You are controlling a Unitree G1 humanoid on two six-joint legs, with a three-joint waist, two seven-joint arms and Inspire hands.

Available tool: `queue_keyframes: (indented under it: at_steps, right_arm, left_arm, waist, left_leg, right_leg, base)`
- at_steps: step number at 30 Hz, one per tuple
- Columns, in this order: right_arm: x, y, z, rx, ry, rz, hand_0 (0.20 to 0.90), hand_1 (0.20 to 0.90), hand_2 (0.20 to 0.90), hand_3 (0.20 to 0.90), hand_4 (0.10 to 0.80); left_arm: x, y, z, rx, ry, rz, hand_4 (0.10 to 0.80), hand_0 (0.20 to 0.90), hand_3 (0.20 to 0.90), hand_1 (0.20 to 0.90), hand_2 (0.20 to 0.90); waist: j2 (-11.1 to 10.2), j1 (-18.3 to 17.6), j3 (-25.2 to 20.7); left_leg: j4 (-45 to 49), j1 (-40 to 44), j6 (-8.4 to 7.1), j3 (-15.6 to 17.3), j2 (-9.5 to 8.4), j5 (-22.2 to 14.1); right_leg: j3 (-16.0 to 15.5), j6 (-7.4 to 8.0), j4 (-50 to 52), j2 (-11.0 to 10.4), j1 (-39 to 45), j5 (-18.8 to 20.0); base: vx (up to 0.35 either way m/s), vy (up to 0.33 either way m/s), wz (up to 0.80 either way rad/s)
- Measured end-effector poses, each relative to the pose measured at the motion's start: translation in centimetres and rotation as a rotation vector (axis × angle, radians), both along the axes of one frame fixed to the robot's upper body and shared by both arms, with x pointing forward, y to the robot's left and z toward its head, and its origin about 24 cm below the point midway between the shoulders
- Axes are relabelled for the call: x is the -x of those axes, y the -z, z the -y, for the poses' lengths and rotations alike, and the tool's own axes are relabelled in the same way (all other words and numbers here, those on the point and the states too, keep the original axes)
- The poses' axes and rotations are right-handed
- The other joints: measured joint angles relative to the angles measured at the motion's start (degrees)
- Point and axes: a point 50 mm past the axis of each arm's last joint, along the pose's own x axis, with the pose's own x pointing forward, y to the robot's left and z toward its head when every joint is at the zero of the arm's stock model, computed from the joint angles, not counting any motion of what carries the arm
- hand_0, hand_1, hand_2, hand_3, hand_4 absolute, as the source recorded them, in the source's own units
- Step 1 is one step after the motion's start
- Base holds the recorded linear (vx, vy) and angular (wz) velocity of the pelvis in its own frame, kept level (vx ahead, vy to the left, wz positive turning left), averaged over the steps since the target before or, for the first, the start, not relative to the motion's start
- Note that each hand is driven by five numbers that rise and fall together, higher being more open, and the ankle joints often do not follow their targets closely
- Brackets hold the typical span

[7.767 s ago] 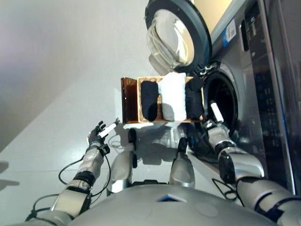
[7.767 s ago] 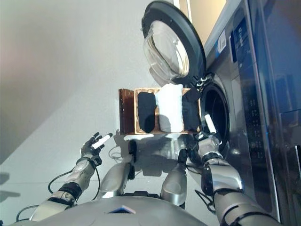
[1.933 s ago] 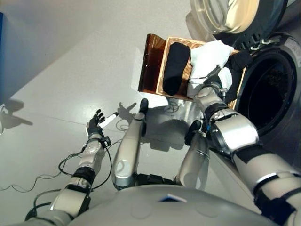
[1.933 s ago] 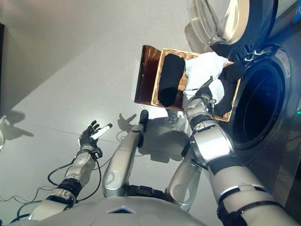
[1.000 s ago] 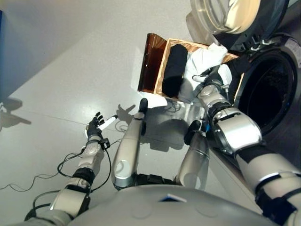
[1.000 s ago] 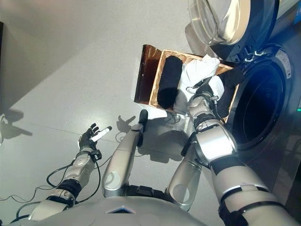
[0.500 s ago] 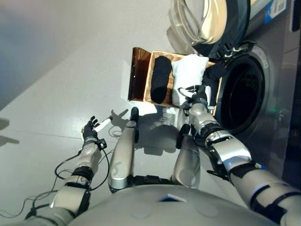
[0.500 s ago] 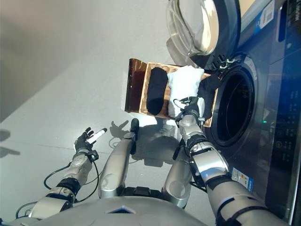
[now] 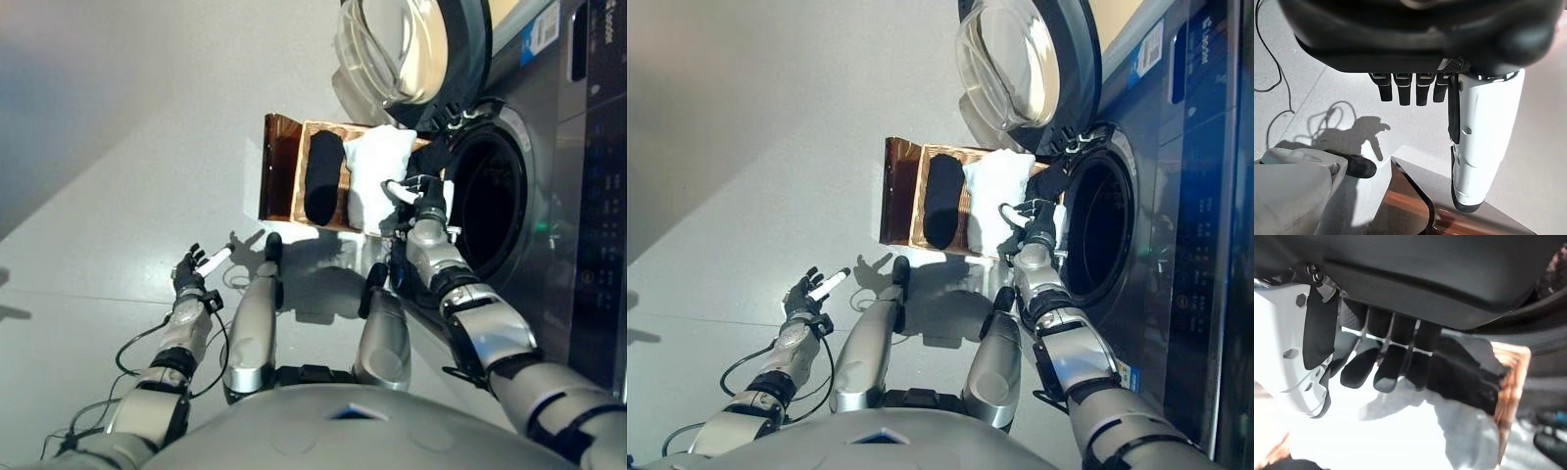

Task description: Pick up the clothes and place them into the washing machine

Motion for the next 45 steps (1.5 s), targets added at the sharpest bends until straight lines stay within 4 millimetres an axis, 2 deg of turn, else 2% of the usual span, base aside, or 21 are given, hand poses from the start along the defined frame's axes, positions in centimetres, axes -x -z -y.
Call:
queue_keyframes:
  at_steps: [5,12,18,27,33,37,45]
  right_arm:
    - [0.2,0.5,0.2,0.108,-0.040,-0.074,0.900,0.900,0.900,0.900,0.800]
    - [1.6,2.3,1.6,0.203,-0.016,-0.247,0.900,0.900,0.900,0.900,0.800]
    - [0.5,1.1,1.6,0.253,-0.016,-0.261,0.900,0.900,0.900,0.900,0.800]
    - [0.2,0.7,1.7,0.282,-0.023,-0.271,0.900,0.900,0.900,0.900,0.800]
    - [-0.8,-0.6,2.4,0.298,-0.005,-0.238,0.900,0.900,0.900,0.900,0.800]
    - [-0.8,-0.8,2.8,0.303,0.004,-0.237,0.900,0.900,0.900,0.900,0.800]
    - [-1.8,-2.3,2.8,0.352,0.021,-0.201,0.900,0.900,0.900,0.900,0.800]
  left_arm:
    - [0.0,0.0,0.1,-0.007,0.013,-0.005,0.800,0.900,0.900,0.900,0.900]
    - [0.0,0.0,0.2,-0.010,0.022,-0.005,0.800,0.900,0.900,0.900,0.900]
    - [0.0,0.0,0.2,-0.013,0.024,-0.003,0.800,0.900,0.900,0.900,0.900]
    - [-0.1,-0.1,0.3,-0.013,0.029,0.004,0.800,0.900,0.900,0.900,0.900]
    - [0.1,0.0,0.4,-0.011,0.034,0.007,0.800,0.900,0.900,0.900,0.900]
    - [0.2,0.0,0.5,-0.009,0.035,0.009,0.800,0.900,0.900,0.900,0.900]
    - [-0.9,-1.0,1.0,-0.004,0.063,0.069,0.800,0.900,0.900,0.900,0.900]
  waist:
    - [0.01,0.08,0.00]
    - [0.93,1.57,0.08]
    - [3.17,2.98,0.60]
    - [3.17,3.14,0.61]
    - [3.26,3.24,0.75]
    - [3.25,3.52,0.85]
    - [3.45,3.37,3.32]
  left_leg:
    - [0.00,-0.03,0.06,-0.13,-0.06,0.06]
    - [-0.69,-0.75,0.20,-0.60,-0.72,0.10]
    - [-0.56,-2.22,0.29,-0.62,-0.88,1.03]
    - [-0.69,-2.27,0.11,-0.78,-0.88,0.90]
    - [-0.75,-4.36,0.25,-1.05,-0.83,1.42]
    - [-0.80,-4.40,0.46,-1.22,-1.20,1.70]
    - [1.62,-6.26,0.49,-1.33,-1.56,0.99]
  right_leg:
    - [-0.08,-0.01,0.10,-0.04,-0.01,-0.03]
    - [-0.52,0.03,0.45,-0.81,-0.82,-0.04]
    - [-0.81,0.04,1.05,-0.96,-2.07,-0.03]
    - [-0.91,0.05,0.97,-0.97,-2.12,-0.03]
    - [-1.84,0.05,0.99,-1.06,-3.43,-0.03]
    - [-2.12,0.06,0.89,-1.34,-3.17,-0.04]
    - [-1.54,0.28,3.08,-1.90,-5.21,-0.55]
  base:
    - [0.000,0.000,0.00]
    - [-0.017,0.020,0.05]
    - [0.010,0.032,0.05]
    - [0.000,0.000,0.00]
    - [0.011,0.011,0.09]
    - [0.006,0.007,0.05]
    - [-0.009,0.001,-0.01]
